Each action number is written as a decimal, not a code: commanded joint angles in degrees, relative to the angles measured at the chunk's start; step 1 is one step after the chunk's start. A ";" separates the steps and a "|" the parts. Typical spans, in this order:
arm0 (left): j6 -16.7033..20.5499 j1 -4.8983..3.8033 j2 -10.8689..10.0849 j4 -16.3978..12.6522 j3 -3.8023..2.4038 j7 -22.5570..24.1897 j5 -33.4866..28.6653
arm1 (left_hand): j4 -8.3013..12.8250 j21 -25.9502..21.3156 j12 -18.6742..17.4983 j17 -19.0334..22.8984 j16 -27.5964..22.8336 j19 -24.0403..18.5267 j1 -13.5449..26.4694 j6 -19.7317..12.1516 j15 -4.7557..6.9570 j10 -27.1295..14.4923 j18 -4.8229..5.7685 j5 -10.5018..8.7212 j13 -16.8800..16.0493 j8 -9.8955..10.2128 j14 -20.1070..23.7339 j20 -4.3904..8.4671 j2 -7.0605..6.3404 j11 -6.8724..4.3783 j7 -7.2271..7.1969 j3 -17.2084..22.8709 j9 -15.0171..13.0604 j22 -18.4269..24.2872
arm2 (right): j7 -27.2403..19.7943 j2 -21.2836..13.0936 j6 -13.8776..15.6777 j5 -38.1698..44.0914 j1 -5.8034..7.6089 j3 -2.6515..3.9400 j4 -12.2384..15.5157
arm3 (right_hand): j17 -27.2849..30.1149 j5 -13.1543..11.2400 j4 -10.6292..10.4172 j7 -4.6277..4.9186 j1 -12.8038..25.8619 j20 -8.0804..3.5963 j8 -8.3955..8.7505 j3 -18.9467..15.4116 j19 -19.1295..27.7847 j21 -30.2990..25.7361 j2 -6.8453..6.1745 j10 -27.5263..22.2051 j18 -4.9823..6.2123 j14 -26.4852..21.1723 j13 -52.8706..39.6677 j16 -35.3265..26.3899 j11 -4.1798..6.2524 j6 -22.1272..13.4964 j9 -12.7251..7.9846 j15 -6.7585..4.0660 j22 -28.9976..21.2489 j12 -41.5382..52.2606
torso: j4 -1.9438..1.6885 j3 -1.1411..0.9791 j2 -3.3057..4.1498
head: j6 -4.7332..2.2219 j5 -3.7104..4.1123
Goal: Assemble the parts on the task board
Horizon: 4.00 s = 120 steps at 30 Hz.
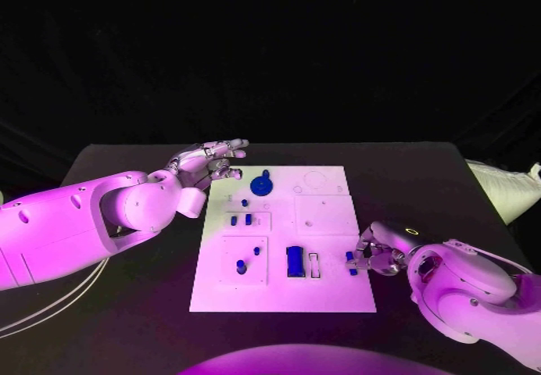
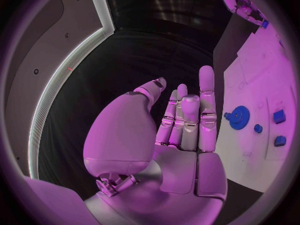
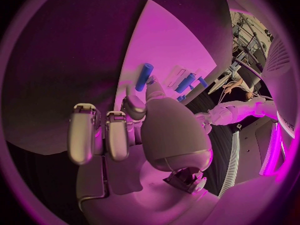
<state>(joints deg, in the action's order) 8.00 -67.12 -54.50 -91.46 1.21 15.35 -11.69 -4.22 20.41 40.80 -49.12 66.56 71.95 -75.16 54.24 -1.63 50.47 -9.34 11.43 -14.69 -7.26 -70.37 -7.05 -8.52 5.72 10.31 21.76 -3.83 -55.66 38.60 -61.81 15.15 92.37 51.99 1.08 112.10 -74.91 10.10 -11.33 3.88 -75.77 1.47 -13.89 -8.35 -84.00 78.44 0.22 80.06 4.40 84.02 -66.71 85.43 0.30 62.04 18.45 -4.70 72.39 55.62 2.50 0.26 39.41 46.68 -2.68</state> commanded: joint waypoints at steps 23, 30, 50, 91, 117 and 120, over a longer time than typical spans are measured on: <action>-1.24 -0.01 -0.02 -0.15 0.00 0.08 0.70 | -0.02 -0.26 0.04 0.22 -0.08 0.41 -0.08 -0.41 0.09 -0.24 -1.04 0.22 0.15 -0.06 0.45 -0.10 0.59 0.35 0.18 -0.53 -0.01 0.14 | 2.28 4.50 -13.25 12.55 -1.36 -0.23 -1.68 | -7.71 -5.85 8.47 0.00 -11.74 -0.37 3.53 11.39 -0.11 0.13 1.08 -0.93 -0.75 4.48 0.91 0.11 0.55 2.96 -1.46 -0.07 0.73 -2.43 | 0.02 -0.01 -0.01 | 0.41 -0.37; -1.22 -0.01 0.02 -0.17 0.00 0.09 0.89 | -0.02 -0.26 0.04 0.22 -0.08 0.41 -0.08 -0.41 0.09 -0.24 -1.04 0.22 0.15 -0.06 0.45 -0.10 0.59 0.35 0.18 -0.53 -0.01 0.14 | 2.63 5.11 -14.02 13.05 -1.40 -0.27 -1.63 | -7.73 -1.40 7.28 0.11 -7.86 -0.17 5.10 13.99 -0.08 0.07 -1.35 -0.98 -0.72 4.48 1.21 0.05 0.48 3.06 -2.20 0.06 0.74 -3.10 | 0.05 -0.01 -0.05 | 0.57 -0.33; -1.14 -0.01 0.07 -0.35 0.00 0.13 1.15 | -0.02 -0.26 0.04 0.22 -0.08 0.41 -0.08 -0.41 0.09 -0.24 -1.04 0.22 0.15 -0.06 0.45 -0.10 0.59 0.35 0.18 -0.53 -0.01 0.14 | 3.79 4.81 2.52 4.27 -1.20 -0.12 0.02 | -8.78 9.78 5.94 -0.40 0.84 -0.48 5.95 28.75 -0.60 0.69 -6.16 0.68 -0.89 4.72 0.41 0.60 0.88 4.43 -1.16 -0.30 1.75 -2.19 | -0.09 0.02 0.00 | 0.63 -0.23; -1.30 -0.02 0.22 -0.89 0.00 -0.05 1.15 | -0.03 -0.37 0.04 0.47 -0.14 0.38 -0.10 -0.52 0.06 -0.36 -1.04 0.23 0.30 -0.10 0.61 -0.12 0.66 0.38 0.20 -0.71 -0.01 0.27 | 4.97 9.16 5.96 -16.01 -0.45 0.04 -1.51 | -10.40 18.93 0.53 -1.45 11.06 -1.08 4.92 23.59 -1.35 1.88 -8.13 2.87 -1.25 5.05 -2.81 1.60 1.65 6.96 1.18 -0.93 3.58 1.85 | 0.01 -0.02 0.00 | 1.26 -0.63; -1.44 -0.02 0.15 -0.90 0.00 -0.24 1.16 | -0.03 -0.37 0.04 0.47 -0.14 0.38 -0.10 -0.52 0.06 -0.36 -1.04 0.23 0.30 -0.10 0.61 -0.12 0.66 0.38 0.20 -0.71 -0.01 0.27 | 5.13 10.02 3.57 -14.03 -0.45 0.02 -1.99 | -11.44 17.40 -2.99 -1.81 13.90 -1.28 4.39 17.26 -1.75 2.71 -6.71 3.87 -1.51 5.25 -5.08 2.25 1.91 7.70 2.21 -1.14 4.84 4.68 | 0.07 -0.02 -0.02 | 1.47 -0.79; -1.46 -0.03 0.13 -0.90 0.00 -0.25 1.16 | -0.03 -0.37 0.04 0.47 -0.14 0.38 -0.10 -0.52 0.06 -0.36 -1.04 0.23 0.30 -0.10 0.61 -0.12 0.66 0.38 0.20 -0.71 -0.01 0.27 | 5.05 9.93 3.66 -13.42 -0.46 0.02 -1.80 | -11.91 16.69 -4.28 -1.98 14.79 -1.32 4.25 15.69 -1.94 3.09 -6.42 4.18 -1.62 5.34 -5.73 2.56 2.05 7.97 2.41 -1.24 5.38 5.52 | 0.10 -0.02 -0.01 | 1.49 -0.80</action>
<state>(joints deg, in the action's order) 7.71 -67.12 -54.43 -92.22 1.24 14.92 -10.73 -4.26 20.41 40.80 -48.70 66.56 71.95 -75.16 54.03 -1.42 50.27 -9.34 11.43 -14.44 -7.25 -70.16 -7.05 -8.52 5.93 10.52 21.49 -3.83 -55.44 40.20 -51.98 20.15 77.51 51.62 1.13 109.97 -74.94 27.02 -15.42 1.97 -61.49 0.61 -9.32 7.84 -84.00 81.28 -6.15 83.56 3.49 83.93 -72.27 87.73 2.33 69.67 20.80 -5.65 74.92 60.97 2.58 0.25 39.39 48.13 -3.45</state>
